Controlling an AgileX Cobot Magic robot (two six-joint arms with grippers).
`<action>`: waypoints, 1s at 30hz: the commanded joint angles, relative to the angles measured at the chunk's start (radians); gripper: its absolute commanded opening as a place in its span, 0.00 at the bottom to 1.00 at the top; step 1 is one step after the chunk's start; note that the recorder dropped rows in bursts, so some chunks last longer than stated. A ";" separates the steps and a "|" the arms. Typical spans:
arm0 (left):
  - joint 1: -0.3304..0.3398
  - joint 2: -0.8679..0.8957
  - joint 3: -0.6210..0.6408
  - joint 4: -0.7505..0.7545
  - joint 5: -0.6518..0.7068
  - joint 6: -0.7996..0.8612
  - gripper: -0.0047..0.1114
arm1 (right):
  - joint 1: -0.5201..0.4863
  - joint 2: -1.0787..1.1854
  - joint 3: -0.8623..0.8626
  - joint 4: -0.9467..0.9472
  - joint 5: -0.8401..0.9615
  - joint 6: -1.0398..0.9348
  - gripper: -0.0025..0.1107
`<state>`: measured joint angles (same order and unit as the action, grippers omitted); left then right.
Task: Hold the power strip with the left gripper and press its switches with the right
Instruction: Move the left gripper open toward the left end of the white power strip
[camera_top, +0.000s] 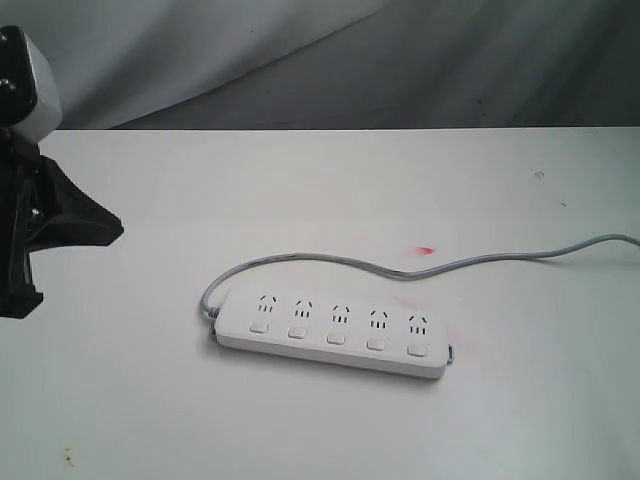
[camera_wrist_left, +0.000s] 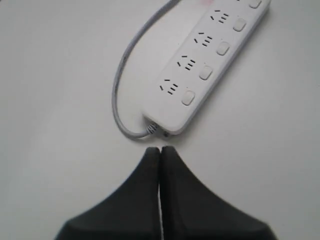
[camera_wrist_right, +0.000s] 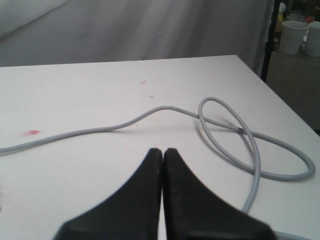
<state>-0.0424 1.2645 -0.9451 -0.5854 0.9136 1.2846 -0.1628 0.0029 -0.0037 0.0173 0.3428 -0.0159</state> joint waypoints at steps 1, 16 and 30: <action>0.003 0.009 0.026 -0.085 0.003 0.007 0.04 | 0.004 -0.003 0.004 0.001 -0.003 0.002 0.02; 0.003 0.041 0.026 -0.099 0.025 0.611 0.04 | 0.004 -0.003 0.004 0.001 -0.003 0.002 0.02; 0.003 0.353 -0.024 -0.126 -0.117 0.809 0.04 | 0.004 -0.003 0.004 0.001 -0.003 0.002 0.02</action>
<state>-0.0424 1.5816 -0.9399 -0.6771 0.8435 2.0843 -0.1628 0.0029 -0.0037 0.0173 0.3428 -0.0159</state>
